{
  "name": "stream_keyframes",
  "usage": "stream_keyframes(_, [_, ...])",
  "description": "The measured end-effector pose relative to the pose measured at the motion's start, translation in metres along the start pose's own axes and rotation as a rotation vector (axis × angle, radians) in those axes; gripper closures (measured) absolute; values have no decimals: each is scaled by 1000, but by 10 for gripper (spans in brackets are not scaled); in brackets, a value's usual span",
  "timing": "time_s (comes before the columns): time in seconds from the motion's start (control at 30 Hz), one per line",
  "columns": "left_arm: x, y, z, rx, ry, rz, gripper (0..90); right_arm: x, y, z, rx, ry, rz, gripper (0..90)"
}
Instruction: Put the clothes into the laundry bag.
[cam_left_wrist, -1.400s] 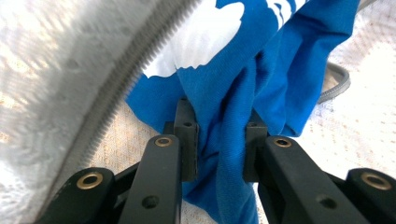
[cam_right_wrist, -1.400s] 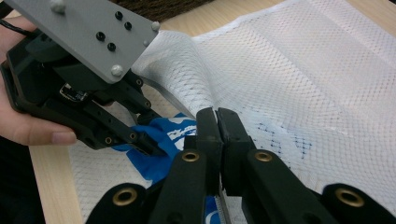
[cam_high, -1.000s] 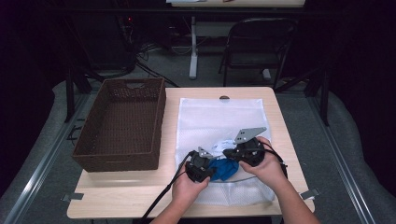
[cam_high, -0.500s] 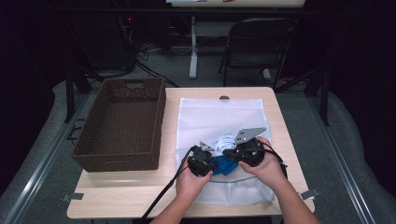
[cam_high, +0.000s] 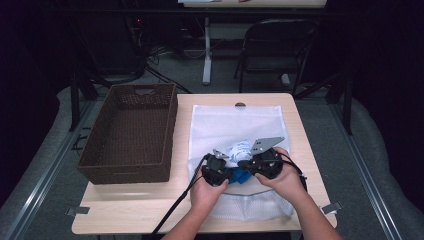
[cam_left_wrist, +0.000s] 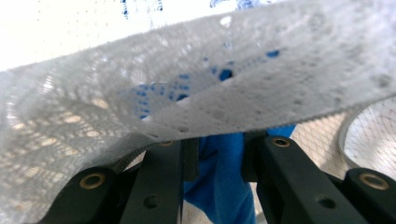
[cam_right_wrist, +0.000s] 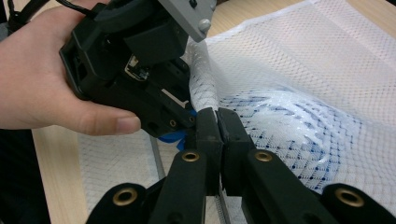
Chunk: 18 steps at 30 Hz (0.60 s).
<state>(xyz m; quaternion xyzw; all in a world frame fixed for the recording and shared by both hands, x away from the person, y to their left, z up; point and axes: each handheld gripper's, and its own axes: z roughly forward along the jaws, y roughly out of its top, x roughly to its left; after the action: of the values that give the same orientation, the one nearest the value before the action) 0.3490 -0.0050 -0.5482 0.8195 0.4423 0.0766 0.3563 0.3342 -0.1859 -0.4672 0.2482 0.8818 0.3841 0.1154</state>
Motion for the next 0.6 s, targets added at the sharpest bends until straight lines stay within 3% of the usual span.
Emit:
stream_keyframes(0.33, [4,2,4,-27,28,-29,765,1,0,2,0,2,-1,882])
stream_keyframes(0.6, [5,0,14,9,27,-30,750,0,-1,4,15,4,-1,882])
